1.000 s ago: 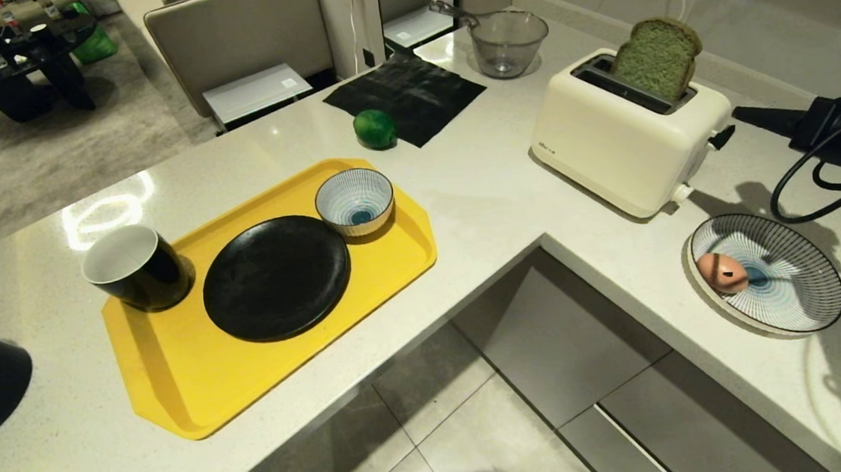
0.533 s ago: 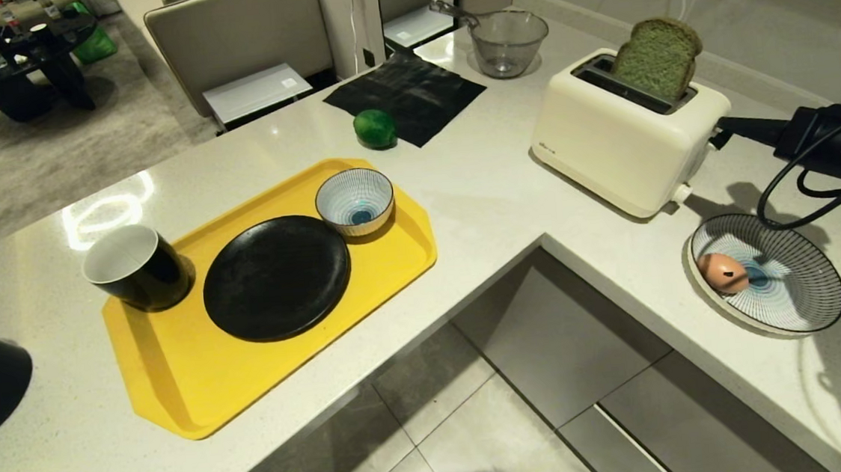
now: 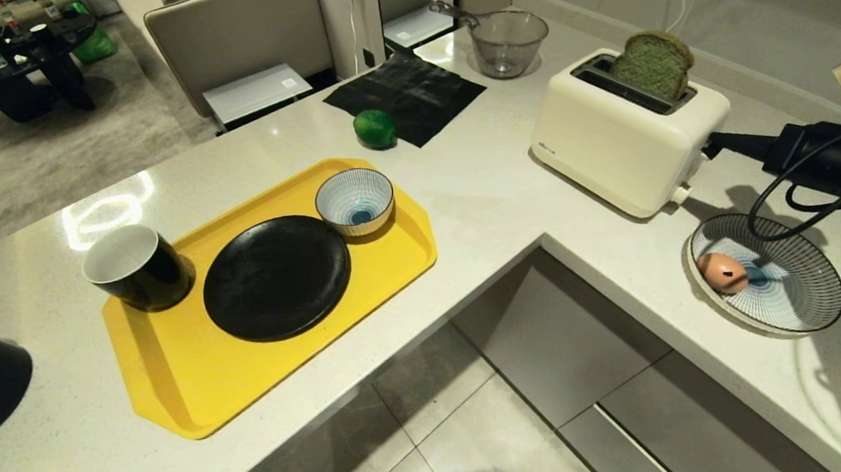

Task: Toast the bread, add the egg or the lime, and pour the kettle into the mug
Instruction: Use a bread toaster

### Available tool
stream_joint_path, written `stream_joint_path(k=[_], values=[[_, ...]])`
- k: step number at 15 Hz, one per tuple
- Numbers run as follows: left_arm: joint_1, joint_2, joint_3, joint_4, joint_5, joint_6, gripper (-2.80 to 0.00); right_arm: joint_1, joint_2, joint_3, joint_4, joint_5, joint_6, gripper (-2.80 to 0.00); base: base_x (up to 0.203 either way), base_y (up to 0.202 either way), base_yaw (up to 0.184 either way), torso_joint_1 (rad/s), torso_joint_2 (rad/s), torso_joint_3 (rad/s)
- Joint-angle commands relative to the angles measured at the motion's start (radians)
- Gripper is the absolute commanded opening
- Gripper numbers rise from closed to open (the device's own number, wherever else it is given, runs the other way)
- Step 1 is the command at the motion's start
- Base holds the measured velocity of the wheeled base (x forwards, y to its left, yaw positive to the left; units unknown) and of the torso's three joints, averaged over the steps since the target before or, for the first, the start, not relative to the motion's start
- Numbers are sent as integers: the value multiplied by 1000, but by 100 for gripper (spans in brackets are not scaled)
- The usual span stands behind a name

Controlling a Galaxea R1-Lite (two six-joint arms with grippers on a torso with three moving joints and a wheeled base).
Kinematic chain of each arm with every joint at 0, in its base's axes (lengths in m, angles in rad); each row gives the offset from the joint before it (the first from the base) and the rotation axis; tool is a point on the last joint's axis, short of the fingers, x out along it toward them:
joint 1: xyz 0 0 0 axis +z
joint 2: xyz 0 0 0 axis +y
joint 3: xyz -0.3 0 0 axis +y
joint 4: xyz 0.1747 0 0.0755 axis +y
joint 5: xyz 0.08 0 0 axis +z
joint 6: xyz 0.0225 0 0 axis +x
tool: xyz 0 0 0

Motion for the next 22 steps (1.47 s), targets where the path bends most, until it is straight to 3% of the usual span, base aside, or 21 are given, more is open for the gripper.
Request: stream_joint_path(k=[1, 4, 22], values=[[2, -1, 0, 0, 0, 0, -280, 10, 34, 3, -3, 3, -43, -280, 0, 0, 0, 0, 0, 0], [0, -1, 0, -1, 0, 0, -280, 28, 60, 0, -2, -43, -50, -280, 0, 0, 0, 0, 0, 0], [0, -1, 0, 0, 0, 0, -280, 37, 64, 0, 1, -44, -55, -280, 0, 0, 0, 0, 0, 0]])
